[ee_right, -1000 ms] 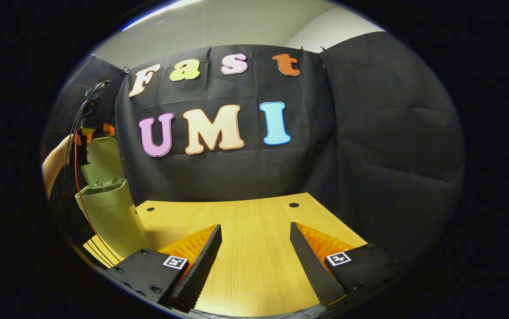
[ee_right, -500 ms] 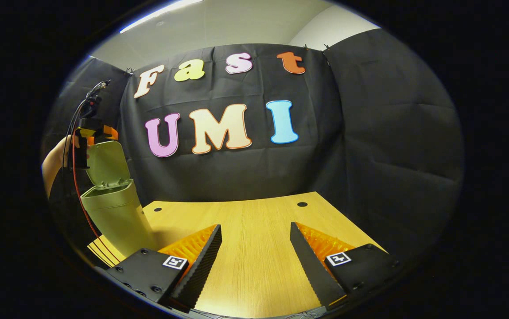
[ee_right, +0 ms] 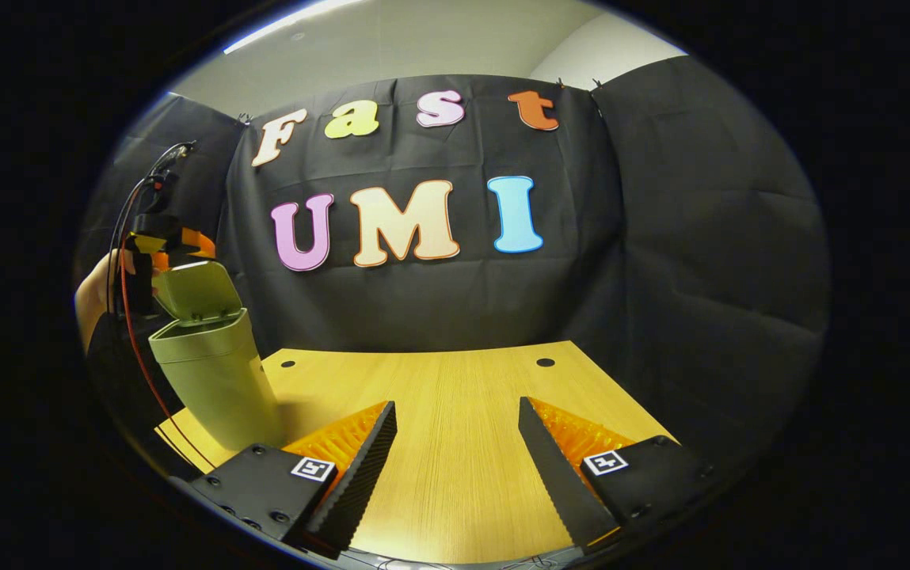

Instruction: Press the lid of the desktop garbage bin to open it, pick up the crumpled paper on the desktop and throw it into the bin, then pick up the pop can on the desktop and drop it into the bin, and finally close the garbage bin lid.

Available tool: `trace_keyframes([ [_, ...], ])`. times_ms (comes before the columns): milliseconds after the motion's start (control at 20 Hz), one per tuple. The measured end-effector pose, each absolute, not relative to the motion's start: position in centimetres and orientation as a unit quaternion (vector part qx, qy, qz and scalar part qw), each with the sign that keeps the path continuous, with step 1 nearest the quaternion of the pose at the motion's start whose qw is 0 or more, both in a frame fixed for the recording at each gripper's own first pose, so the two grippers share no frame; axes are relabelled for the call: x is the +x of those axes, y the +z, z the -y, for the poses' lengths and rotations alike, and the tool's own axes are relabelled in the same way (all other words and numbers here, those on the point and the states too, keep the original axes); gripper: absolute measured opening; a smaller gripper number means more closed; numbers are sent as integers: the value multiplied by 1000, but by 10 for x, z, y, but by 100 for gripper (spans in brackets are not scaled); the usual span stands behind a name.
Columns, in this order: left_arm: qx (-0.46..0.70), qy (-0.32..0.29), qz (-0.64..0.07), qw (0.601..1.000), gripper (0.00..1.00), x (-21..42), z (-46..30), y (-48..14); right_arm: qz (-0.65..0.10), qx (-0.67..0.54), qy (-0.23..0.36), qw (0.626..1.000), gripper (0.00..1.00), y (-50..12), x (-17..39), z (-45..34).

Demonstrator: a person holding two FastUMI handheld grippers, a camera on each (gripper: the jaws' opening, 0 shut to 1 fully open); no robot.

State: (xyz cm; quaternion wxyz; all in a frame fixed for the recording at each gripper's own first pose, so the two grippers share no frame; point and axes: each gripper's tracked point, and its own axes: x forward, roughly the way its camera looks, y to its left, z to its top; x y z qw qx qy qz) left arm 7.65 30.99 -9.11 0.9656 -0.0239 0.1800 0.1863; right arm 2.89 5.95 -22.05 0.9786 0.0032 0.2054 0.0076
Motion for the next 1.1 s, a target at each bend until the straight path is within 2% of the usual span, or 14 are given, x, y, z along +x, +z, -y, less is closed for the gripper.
trace_keyframes([
  [50,-21,191,-182,965,89,73,-311,-94,-207,4,9,978,98,-223,27,-59],
  [200,-1,206,-197,959,87,63,-316,-111,-214,4,10,977,98,-225,24,-57],
  [250,2,211,-200,957,89,59,-318,-115,-214,3,10,977,98,-226,22,-57],
  [350,5,219,-212,952,87,53,-320,-129,-216,3,10,976,98,-227,21,-55],
  [550,-4,221,-243,945,91,38,-319,-157,-220,4,11,975,98,-229,18,-53],
  [800,15,210,-301,930,88,23,-318,-194,-228,-11,23,973,98,-233,20,-58],
  [850,42,198,-283,937,92,29,-317,-187,-229,-8,27,973,98,-234,20,-61],
  [950,37,201,-287,936,88,23,-323,-196,-231,-9,35,972,98,-239,23,-66],
  [1050,32,198,-266,943,90,26,-321,-192,-235,-4,42,971,98,-245,23,-69],
  [1100,30,192,-258,946,90,25,-319,-191,-238,5,45,970,94,-248,24,-72],
])
